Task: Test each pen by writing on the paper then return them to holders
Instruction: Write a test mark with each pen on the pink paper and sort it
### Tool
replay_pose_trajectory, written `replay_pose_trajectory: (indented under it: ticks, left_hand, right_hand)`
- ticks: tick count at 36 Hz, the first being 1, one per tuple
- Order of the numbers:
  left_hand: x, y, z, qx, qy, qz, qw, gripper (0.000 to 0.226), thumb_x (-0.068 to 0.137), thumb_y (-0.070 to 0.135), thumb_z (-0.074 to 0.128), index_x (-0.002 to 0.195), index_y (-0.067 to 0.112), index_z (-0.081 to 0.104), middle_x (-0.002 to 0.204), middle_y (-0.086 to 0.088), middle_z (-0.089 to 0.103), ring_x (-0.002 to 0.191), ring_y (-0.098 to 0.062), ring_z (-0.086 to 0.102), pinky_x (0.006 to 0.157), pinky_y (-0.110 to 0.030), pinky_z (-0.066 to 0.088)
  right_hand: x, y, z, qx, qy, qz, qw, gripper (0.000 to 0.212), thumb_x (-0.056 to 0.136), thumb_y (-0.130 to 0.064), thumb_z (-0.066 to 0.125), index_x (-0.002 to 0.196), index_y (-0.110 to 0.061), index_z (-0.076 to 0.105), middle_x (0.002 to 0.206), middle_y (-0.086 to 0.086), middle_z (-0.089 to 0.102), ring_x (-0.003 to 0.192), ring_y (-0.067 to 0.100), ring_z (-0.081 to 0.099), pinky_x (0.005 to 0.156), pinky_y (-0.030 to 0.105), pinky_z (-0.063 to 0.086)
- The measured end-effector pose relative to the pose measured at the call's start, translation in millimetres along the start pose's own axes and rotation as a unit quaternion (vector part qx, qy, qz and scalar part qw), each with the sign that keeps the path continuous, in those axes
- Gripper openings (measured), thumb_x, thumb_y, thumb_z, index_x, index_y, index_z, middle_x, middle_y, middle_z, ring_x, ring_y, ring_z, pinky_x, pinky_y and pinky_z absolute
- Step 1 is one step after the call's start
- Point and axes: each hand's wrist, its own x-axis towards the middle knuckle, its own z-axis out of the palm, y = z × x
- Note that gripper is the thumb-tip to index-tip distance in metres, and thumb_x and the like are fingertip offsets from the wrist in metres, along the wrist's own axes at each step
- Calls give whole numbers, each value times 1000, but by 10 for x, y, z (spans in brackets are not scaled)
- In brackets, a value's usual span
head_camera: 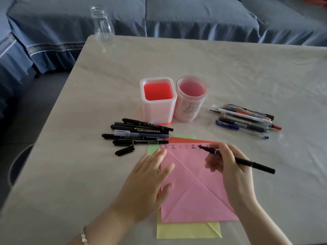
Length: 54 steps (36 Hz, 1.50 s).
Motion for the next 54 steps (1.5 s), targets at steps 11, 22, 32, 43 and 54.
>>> replay_pose_trajectory:
  ticks: [11, 22, 32, 43, 54]
  left_hand:
    - [-27, -113, 29, 0, -54, 29, 998, 50, 85, 54, 43, 129, 33, 51, 138, -5, 48, 133, -22, 32, 110, -40, 18]
    - [-2, -196, 63, -51, -15, 7, 999, 55, 71, 58, 52, 107, 21, 68, 129, -12, 56, 124, -24, 45, 106, -34, 28]
    - [-11, -200, 79, -108, 22, -3, 994, 53, 70, 56, 59, 105, 18, 70, 130, -11, 55, 126, -20, 40, 108, -32, 26]
    - [2, -182, 77, -120, 37, -7, 992, 50, 71, 53, 62, 105, 17, 70, 128, -11, 57, 126, -21, 41, 107, -32, 28]
    - [7, -171, 57, -121, 29, -13, 992, 51, 70, 54, 61, 105, 17, 70, 129, -10, 56, 126, -20, 41, 108, -30, 26]
  right_hand:
    - [102, 104, 252, -12, 9, -35, 999, 24, 87, -16, 57, 67, -3, 59, 48, 5, 60, 43, 14, 54, 46, 20, 46]
    - [225, 494, 704, -111, 67, -108, 986, 46, 81, -24, 67, 43, -25, 42, 35, -9, 44, 38, 4, 37, 49, 19, 36]
    - [284, 691, 732, -177, 93, -189, 961, 41, 76, -13, 55, 48, -25, 27, 44, -6, 35, 44, 6, 28, 45, 14, 24]
    - [275, 670, 735, -196, 89, -185, 959, 38, 78, -16, 56, 48, 0, 38, 44, 18, 41, 45, 17, 30, 47, 27, 30]
    - [290, 694, 730, -205, 86, -190, 956, 39, 76, -24, 54, 48, -3, 39, 43, 18, 44, 46, 24, 35, 48, 29, 31]
